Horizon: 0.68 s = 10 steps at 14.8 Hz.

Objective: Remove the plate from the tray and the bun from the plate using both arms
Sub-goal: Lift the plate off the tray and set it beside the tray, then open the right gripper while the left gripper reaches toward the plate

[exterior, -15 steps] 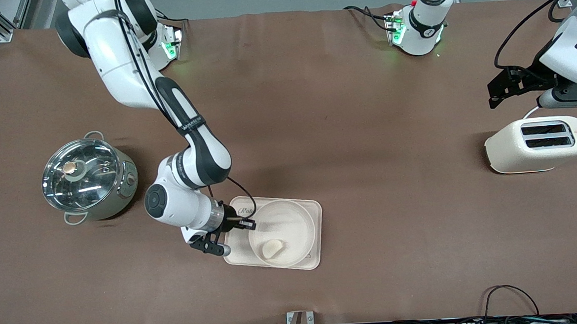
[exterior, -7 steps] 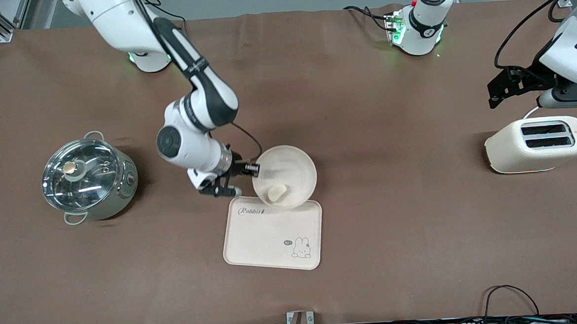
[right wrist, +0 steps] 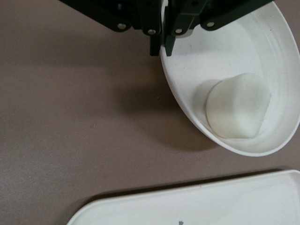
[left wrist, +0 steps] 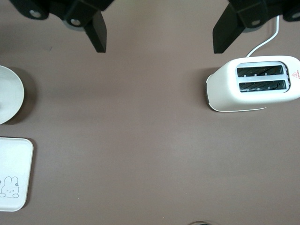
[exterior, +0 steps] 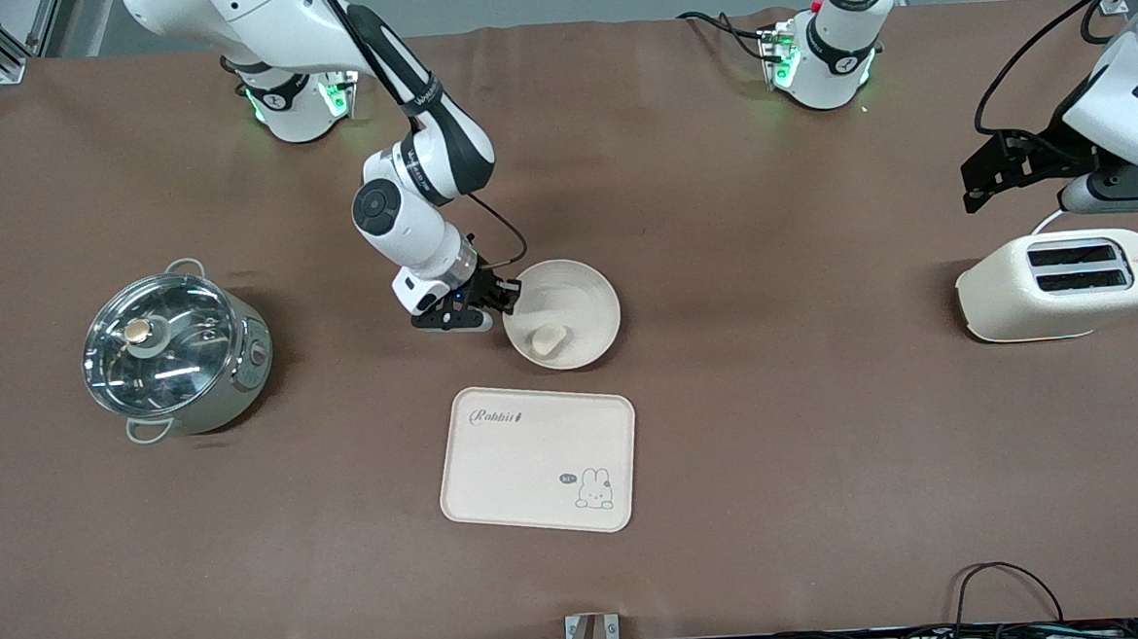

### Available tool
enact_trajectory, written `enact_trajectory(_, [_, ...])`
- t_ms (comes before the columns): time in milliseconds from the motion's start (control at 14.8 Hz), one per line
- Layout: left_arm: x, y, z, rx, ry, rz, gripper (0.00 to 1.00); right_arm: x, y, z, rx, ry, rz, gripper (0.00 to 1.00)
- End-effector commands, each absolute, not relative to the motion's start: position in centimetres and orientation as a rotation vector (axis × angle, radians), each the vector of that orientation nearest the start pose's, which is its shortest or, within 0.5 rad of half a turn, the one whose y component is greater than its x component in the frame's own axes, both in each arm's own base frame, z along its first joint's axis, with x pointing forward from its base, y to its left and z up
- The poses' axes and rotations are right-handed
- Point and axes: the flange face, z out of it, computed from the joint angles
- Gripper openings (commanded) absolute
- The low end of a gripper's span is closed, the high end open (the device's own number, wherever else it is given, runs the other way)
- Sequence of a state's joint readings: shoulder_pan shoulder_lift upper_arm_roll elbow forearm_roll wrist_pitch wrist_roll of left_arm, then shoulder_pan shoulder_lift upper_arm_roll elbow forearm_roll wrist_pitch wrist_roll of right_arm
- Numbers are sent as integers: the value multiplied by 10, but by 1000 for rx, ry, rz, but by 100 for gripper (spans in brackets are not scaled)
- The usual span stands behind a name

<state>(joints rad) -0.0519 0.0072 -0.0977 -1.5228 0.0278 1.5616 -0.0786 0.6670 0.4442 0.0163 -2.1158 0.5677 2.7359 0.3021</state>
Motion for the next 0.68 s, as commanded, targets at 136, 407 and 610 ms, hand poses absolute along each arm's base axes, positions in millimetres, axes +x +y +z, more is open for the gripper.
enact_trajectory(136, [548, -77, 643, -3130, 132, -35, 100, 467, 343, 208, -2823, 113, -25, 2])
enact_trajectory(407, [548, -77, 642, -3131, 108, -30, 100, 468, 341, 207, -2825, 115, -23, 54])
enact_trajectory(610, [545, -88, 638, -3171, 114, 11, 100, 475, 333, 215, -2817, 139, -25, 100])
